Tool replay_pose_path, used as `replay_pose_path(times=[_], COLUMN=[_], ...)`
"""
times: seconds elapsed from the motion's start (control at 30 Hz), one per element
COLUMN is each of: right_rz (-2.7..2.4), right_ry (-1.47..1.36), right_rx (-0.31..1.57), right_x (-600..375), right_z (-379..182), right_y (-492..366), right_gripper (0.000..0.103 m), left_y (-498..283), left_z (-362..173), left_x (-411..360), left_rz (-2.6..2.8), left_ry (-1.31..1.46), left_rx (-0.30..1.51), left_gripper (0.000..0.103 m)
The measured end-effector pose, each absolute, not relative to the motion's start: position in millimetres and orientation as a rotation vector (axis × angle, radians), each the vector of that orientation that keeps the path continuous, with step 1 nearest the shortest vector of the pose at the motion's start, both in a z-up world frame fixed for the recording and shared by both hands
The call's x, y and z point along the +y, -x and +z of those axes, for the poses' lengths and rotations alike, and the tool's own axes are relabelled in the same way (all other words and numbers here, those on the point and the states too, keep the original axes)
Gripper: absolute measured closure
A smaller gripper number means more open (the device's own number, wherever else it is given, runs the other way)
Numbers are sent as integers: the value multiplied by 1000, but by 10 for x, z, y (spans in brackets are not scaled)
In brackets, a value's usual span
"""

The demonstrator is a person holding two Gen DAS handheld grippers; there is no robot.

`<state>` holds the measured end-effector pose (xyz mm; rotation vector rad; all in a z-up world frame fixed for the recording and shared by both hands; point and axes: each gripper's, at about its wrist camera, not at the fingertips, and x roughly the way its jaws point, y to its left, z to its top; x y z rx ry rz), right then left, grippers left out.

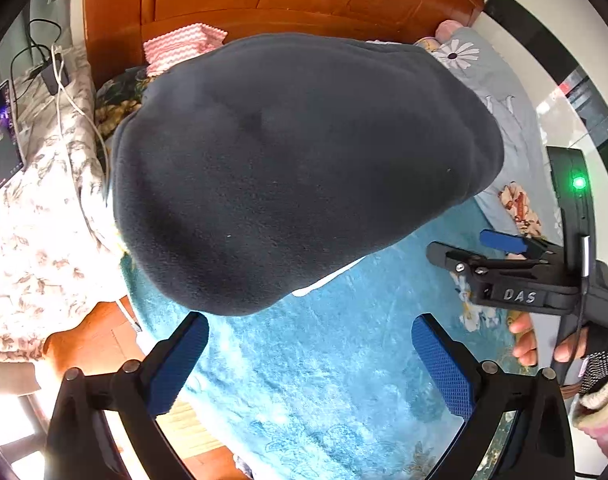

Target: Fold clothes

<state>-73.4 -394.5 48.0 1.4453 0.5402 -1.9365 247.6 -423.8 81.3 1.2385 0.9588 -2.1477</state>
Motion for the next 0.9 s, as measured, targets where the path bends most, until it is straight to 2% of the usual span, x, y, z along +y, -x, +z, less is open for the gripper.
replay_pose_path(times=[0.4, 0.9], right_rz=[-1940, -1943], right_ry=[-1407, -1333], right_rx=[562, 630], right_x=[-4004, -4107], right_z=[375, 217], right_y=[575, 460], right_gripper=[0, 0], left_y=[-2503, -2432], left_z=[778, 464], left_x=[-4145, -4082], left_rz=[-2107, -2187], left_ry=[-1144, -1146], left_rx=[714, 661], left_gripper=[0, 0])
